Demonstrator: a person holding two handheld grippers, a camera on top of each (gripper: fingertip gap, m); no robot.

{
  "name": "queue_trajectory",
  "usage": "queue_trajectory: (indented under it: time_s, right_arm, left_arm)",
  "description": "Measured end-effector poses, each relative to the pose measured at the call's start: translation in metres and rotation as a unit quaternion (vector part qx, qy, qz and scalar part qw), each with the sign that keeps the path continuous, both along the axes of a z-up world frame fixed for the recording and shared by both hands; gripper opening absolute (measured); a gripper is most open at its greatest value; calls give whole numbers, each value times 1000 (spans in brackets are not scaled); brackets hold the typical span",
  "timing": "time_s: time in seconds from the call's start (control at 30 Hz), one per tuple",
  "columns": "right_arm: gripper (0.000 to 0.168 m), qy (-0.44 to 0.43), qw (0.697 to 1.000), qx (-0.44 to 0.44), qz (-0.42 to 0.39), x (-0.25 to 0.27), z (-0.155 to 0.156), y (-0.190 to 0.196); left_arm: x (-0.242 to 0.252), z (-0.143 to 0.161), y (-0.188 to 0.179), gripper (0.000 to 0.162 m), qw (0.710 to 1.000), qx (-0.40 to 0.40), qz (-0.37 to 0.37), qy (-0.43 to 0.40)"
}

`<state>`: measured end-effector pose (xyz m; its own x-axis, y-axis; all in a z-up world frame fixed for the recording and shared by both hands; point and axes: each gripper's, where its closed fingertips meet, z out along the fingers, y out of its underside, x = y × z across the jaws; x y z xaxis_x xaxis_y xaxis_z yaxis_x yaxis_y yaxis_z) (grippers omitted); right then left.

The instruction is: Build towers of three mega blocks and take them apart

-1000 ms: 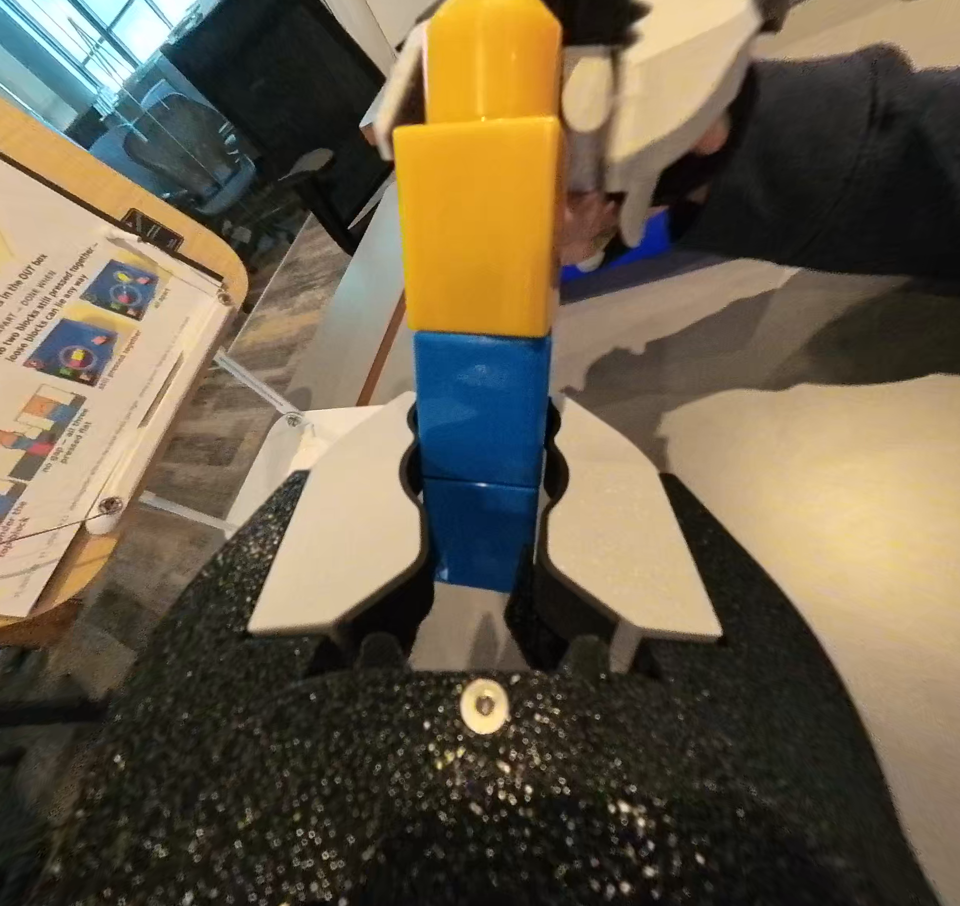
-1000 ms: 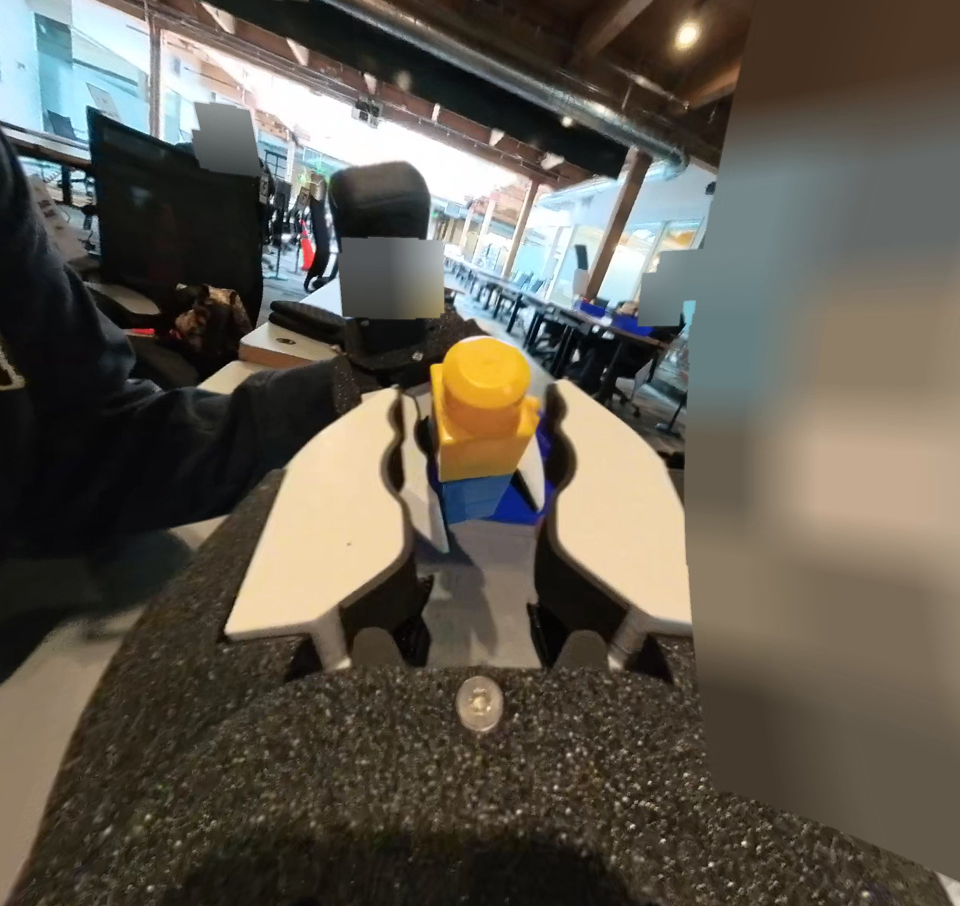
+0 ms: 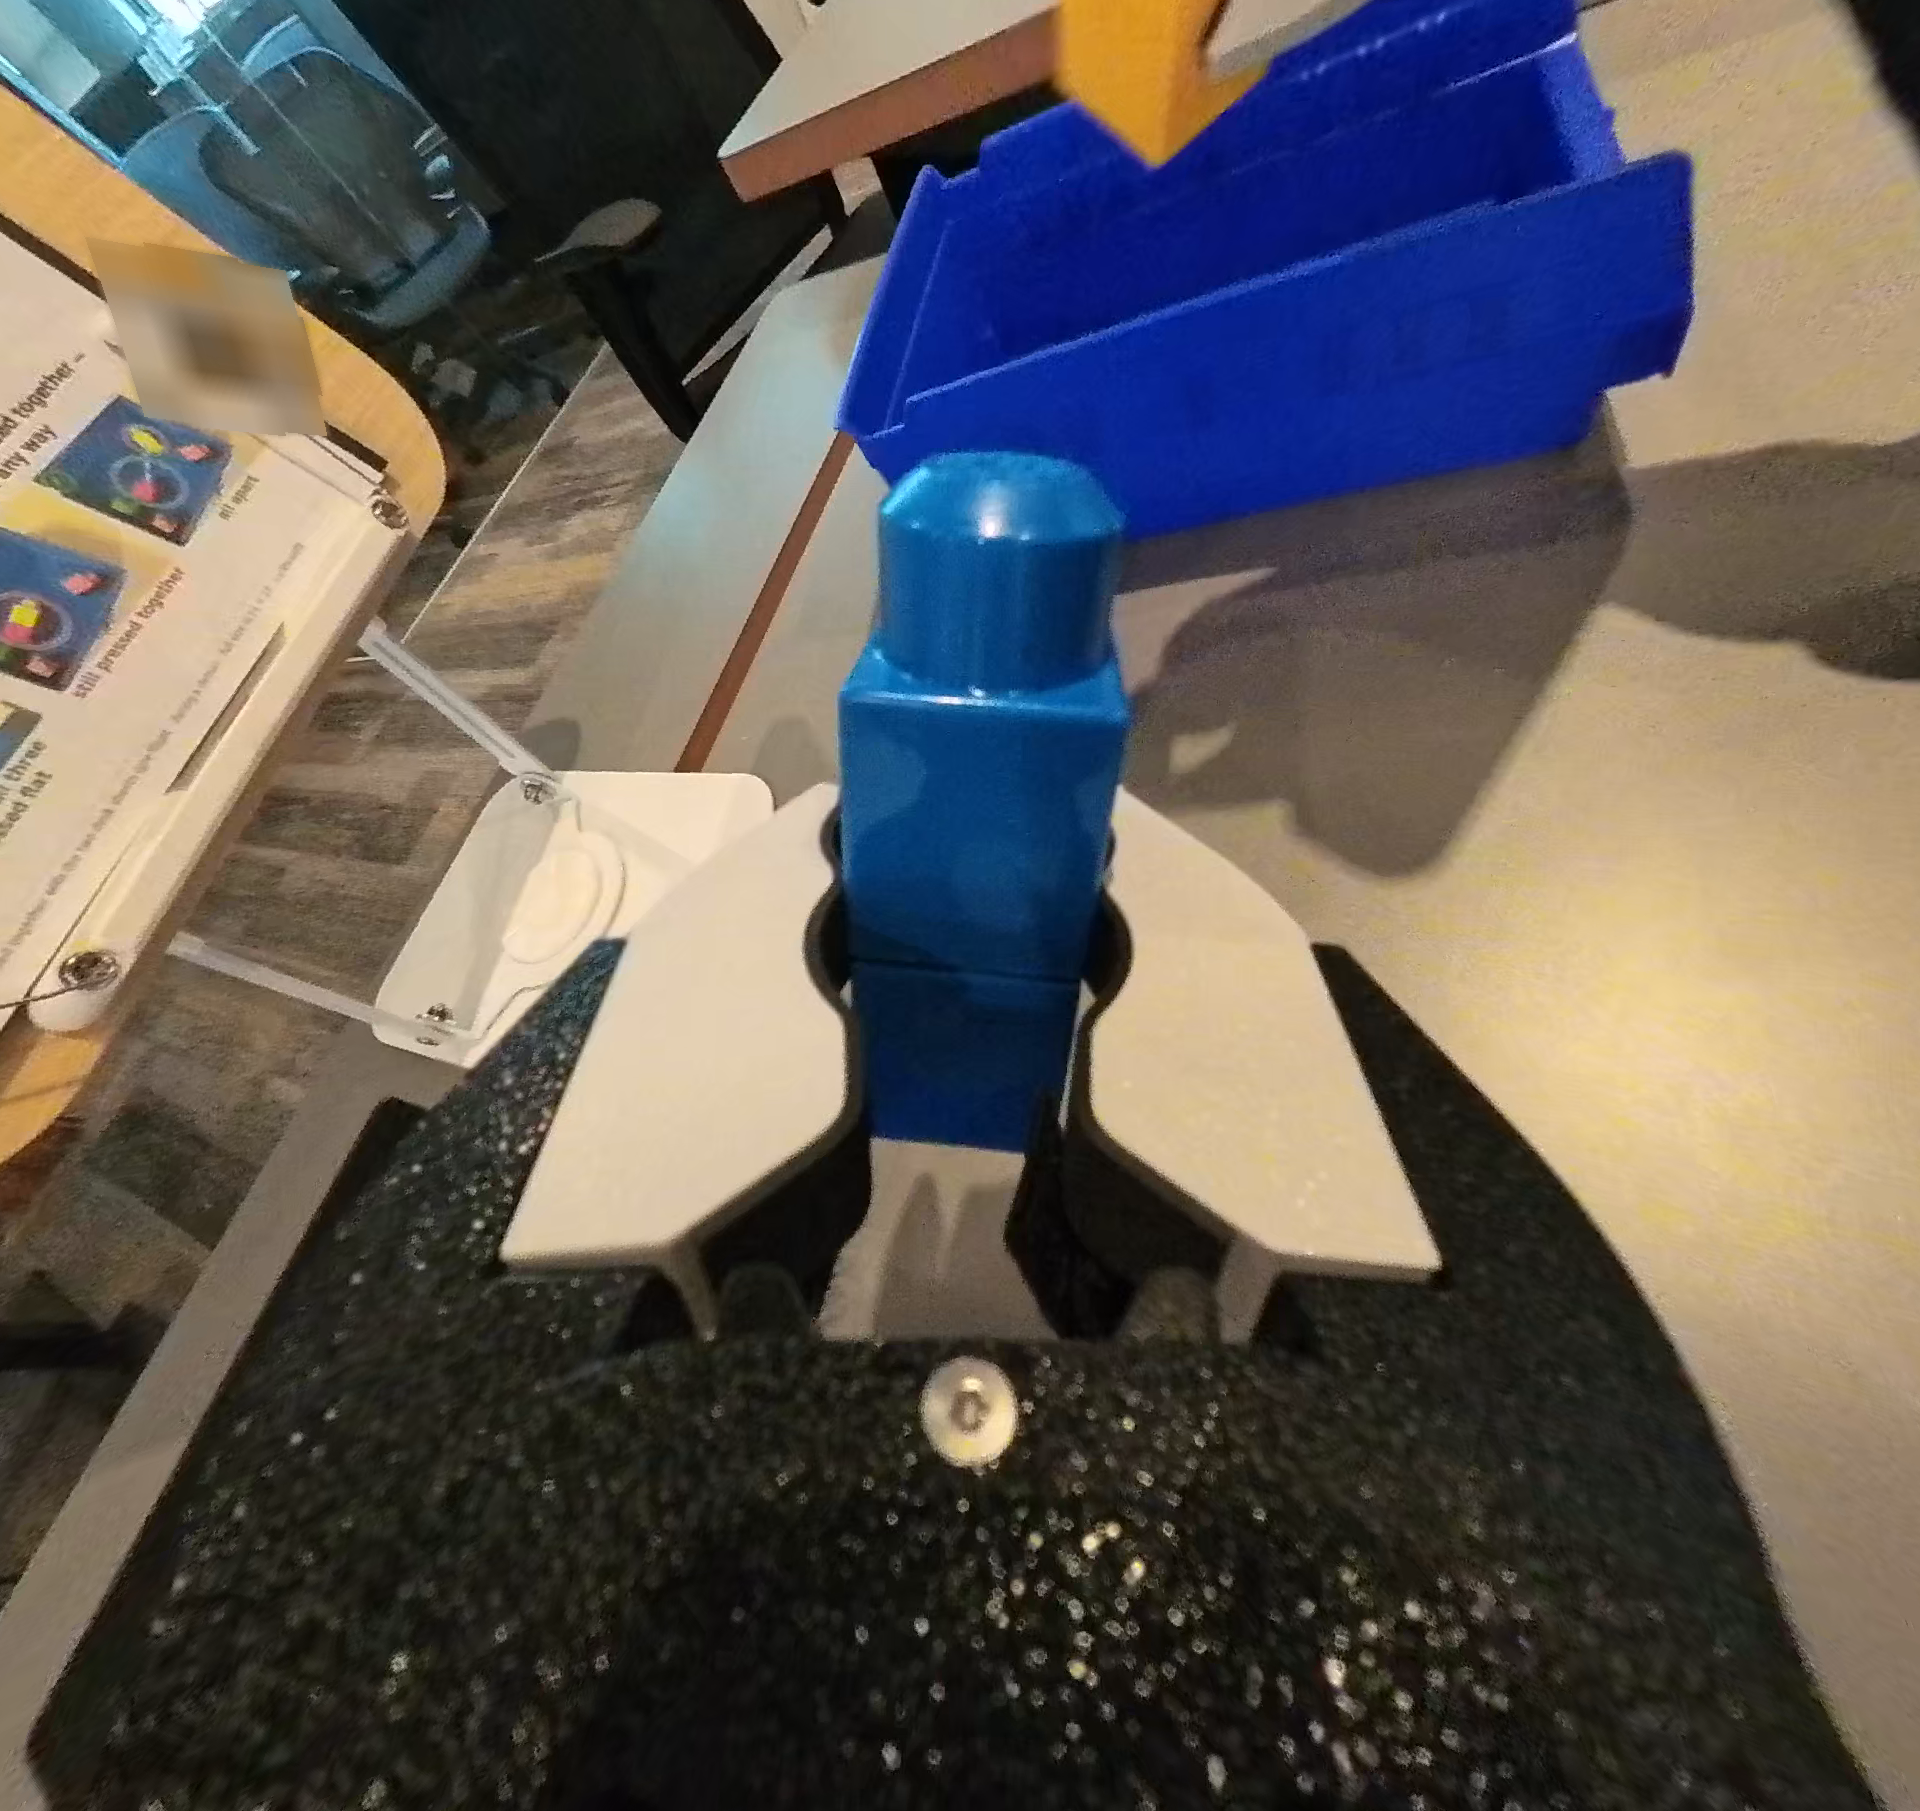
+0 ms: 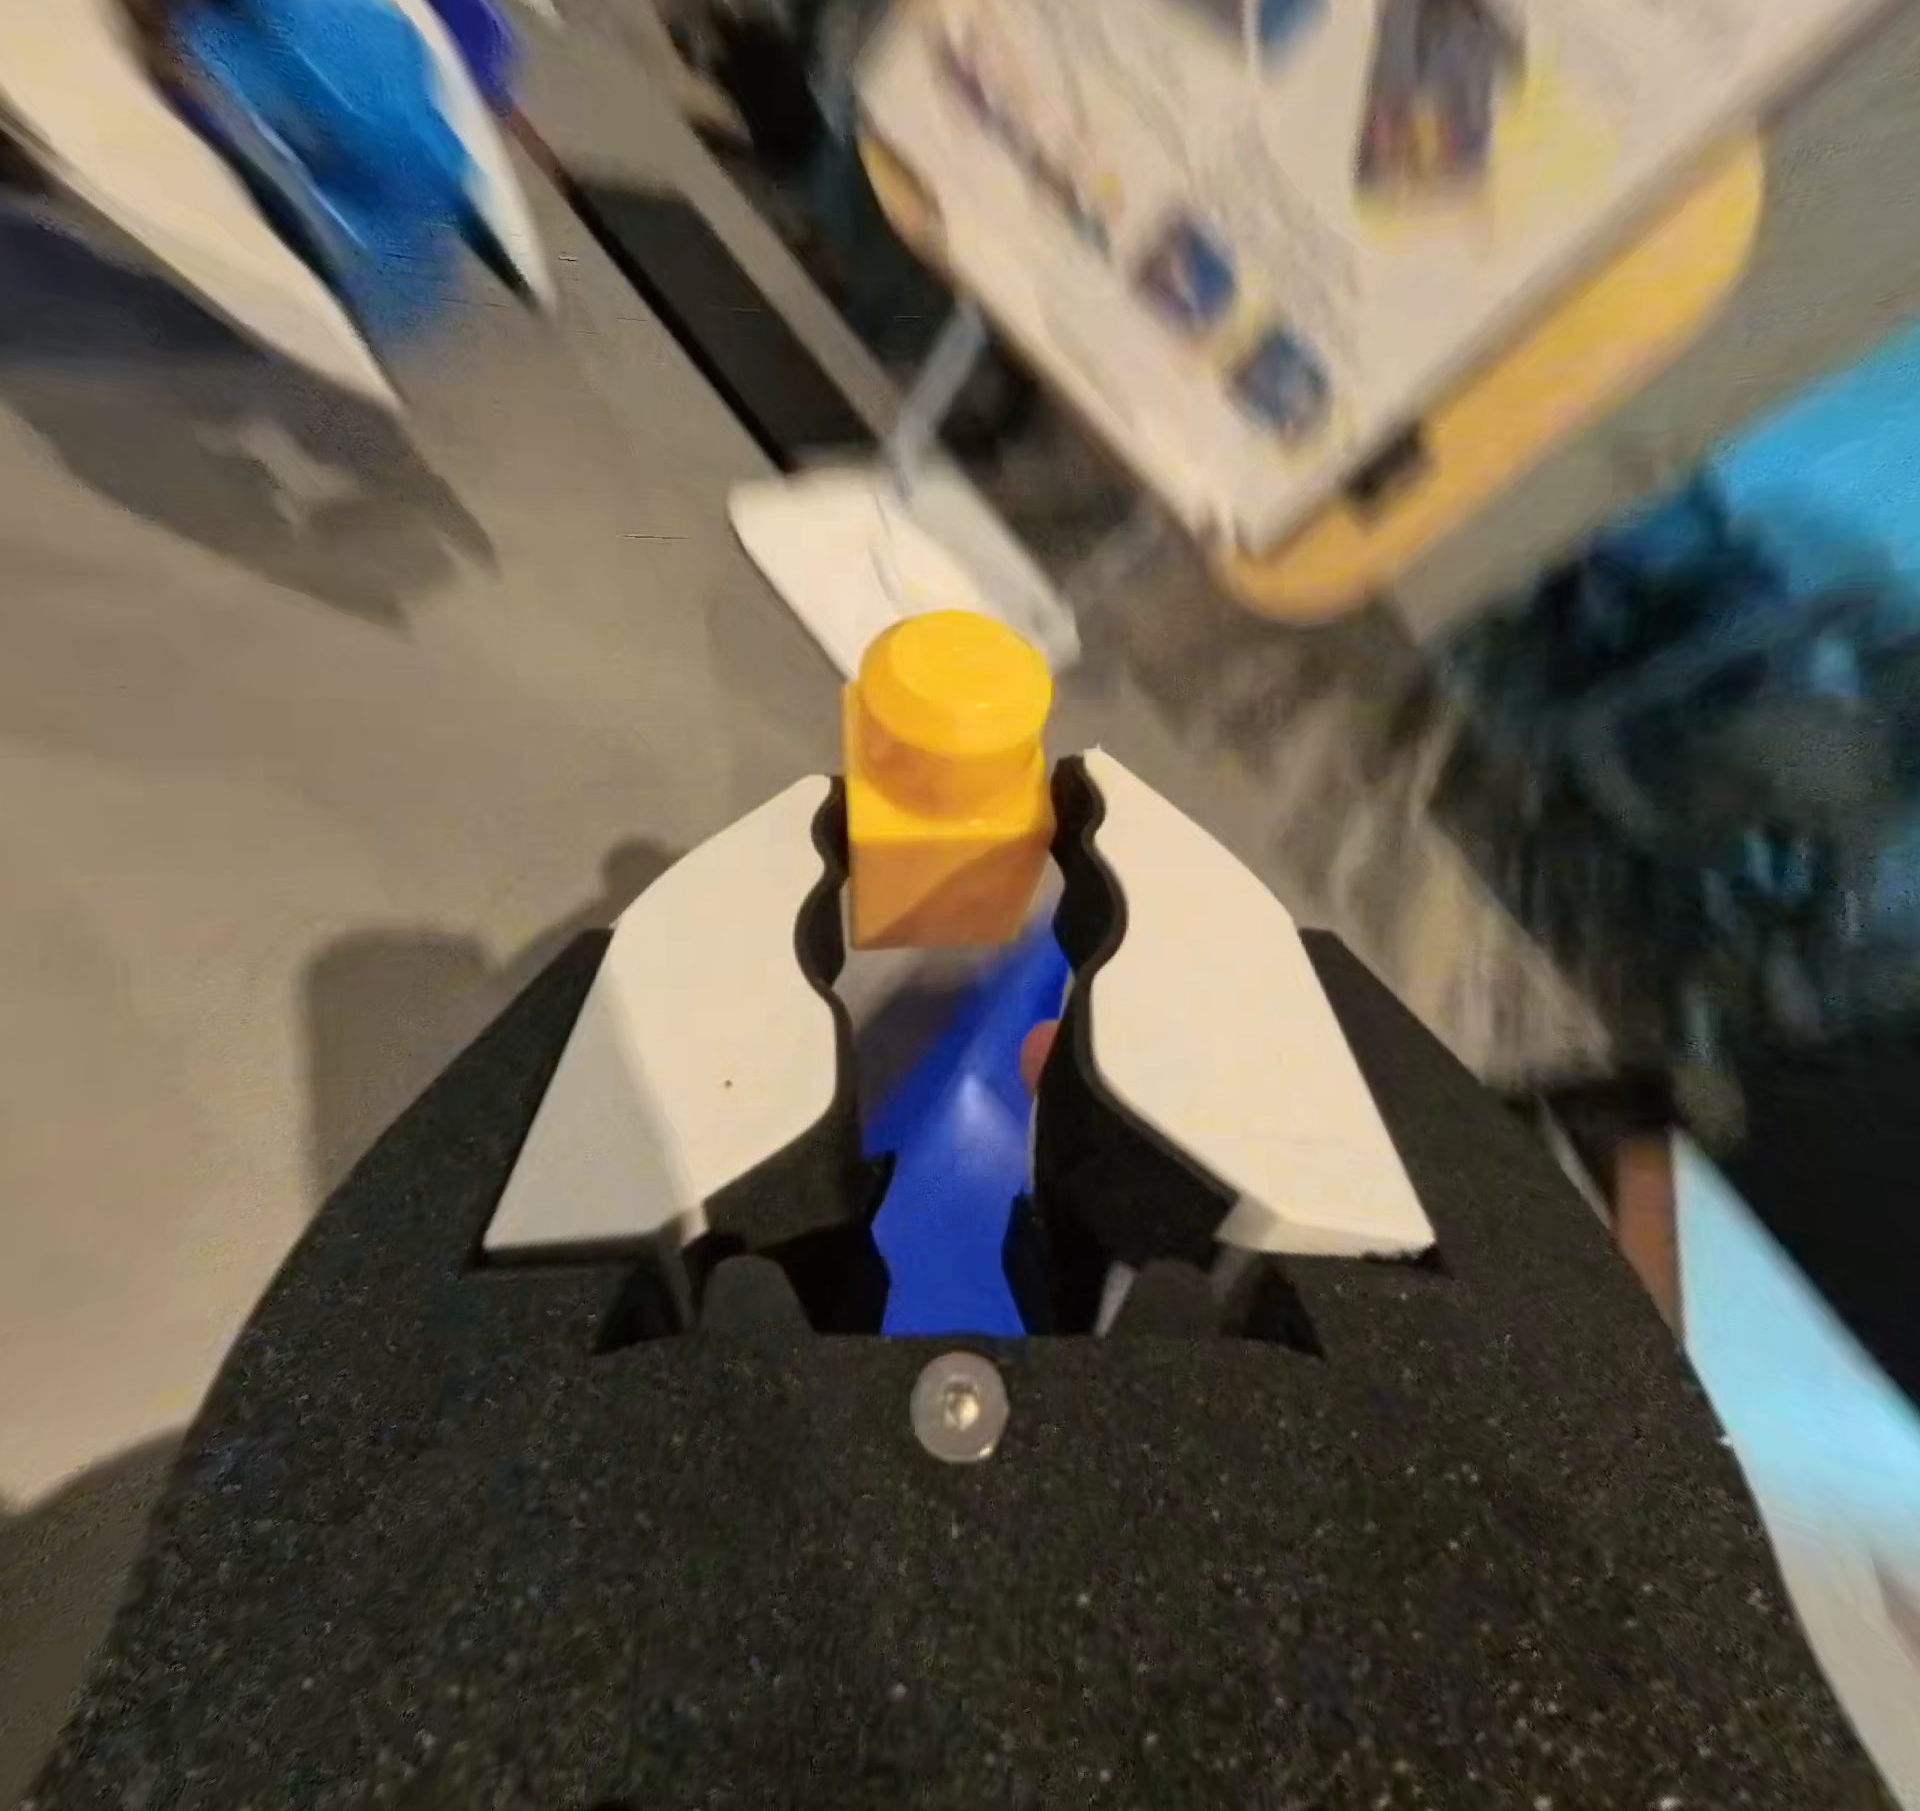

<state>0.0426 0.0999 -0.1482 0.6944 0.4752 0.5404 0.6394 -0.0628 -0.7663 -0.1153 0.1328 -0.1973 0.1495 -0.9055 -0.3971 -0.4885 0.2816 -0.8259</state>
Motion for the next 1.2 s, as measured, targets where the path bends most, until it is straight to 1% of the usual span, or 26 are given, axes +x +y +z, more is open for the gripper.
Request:
queue_trajectory:
  time_s: [0.03, 0.1, 0.17, 0.23, 0.3, 0.33, 0.37, 0.43, 0.53, 0.6, 0.7, 0.73, 0.77, 0.83, 0.9, 0.97, 1.0, 1.07, 1.13, 1.2]
  right_arm:
    - [38, -7, 997, -48, -60, 28, -13, -6]
    - [38, -12, 974, -150, -167, 74, -44, -25]
    - [38, 20, 940, -259, -221, 96, -77, -47]
    - [38, 62, 902, -346, -249, 106, -105, -62]
    - [38, 92, 856, -428, -274, 112, -131, -77]
    - [38, 105, 839, -456, -278, 112, -140, -82]
    - [38, 112, 829, -472, -279, 113, -147, -84]
    - [38, 108, 821, -483, -285, 116, -154, -84]
    - [40, 92, 824, -479, -289, 119, -155, -82]
    - [43, 84, 836, -458, -292, 120, -148, -77]
    - [55, 64, 851, -420, -307, 123, -133, -73]
    - [56, 58, 861, -402, -306, 122, -124, -71]
    - [56, 56, 878, -375, -293, 116, -113, -66]
    - [55, 58, 921, -311, -227, 90, -87, -52]
    - [56, 51, 959, -252, -122, 48, -61, -41]
    - [59, 34, 980, -195, -6, 0, -41, -35]
    - [61, 29, 983, -174, 48, -23, -33, -34]
    - [65, 20, 983, -132, 128, -62, -20, -33]
    - [67, 14, 978, -93, 184, -93, -11, -30]
    - [68, 16, 973, -69, 218, -115, -7, -27]
  left_arm:
    - [0, 0, 0, 41, 1000, 0, 1, -1]
    - [2, 0, 0, 42, 1000, -4, -2, -6]
    - [4, 0, -1, 41, 1000, -7, -4, -9]
    - [6, -1, -2, 41, 1000, -6, -6, -7]
    - [8, -3, -2, 41, 1000, -3, -7, -2]
    - [8, -4, -3, 41, 1000, -2, -8, 0]
    - [9, -4, -4, 42, 1000, -2, -9, 1]
    - [10, -4, -5, 41, 1000, -5, -13, 0]
    - [12, -6, -6, 41, 1000, -7, -17, 3]
    - [12, -8, -6, 41, 1000, -8, -17, 5]
    - [12, -8, -6, 42, 1000, -9, -17, 7]
    - [12, -8, -6, 43, 1000, -9, -17, 6]
    - [12, -8, -6, 41, 1000, -9, -18, 5]
    - [12, -7, -7, 41, 1000, -9, -20, 3]
    - [12, -6, -9, 41, 1000, -9, -25, 1]
    - [13, -5, -11, 41, 999, -8, -32, -1]
    - [14, -5, -13, 41, 999, -7, -37, -1]
    - [16, -5, -16, 41, 999, -5, -45, 2]
    - [18, -7, -21, 41, 998, -2, -61, 5]
    - [21, -7, -27, 41, 997, 0, -76, 8]
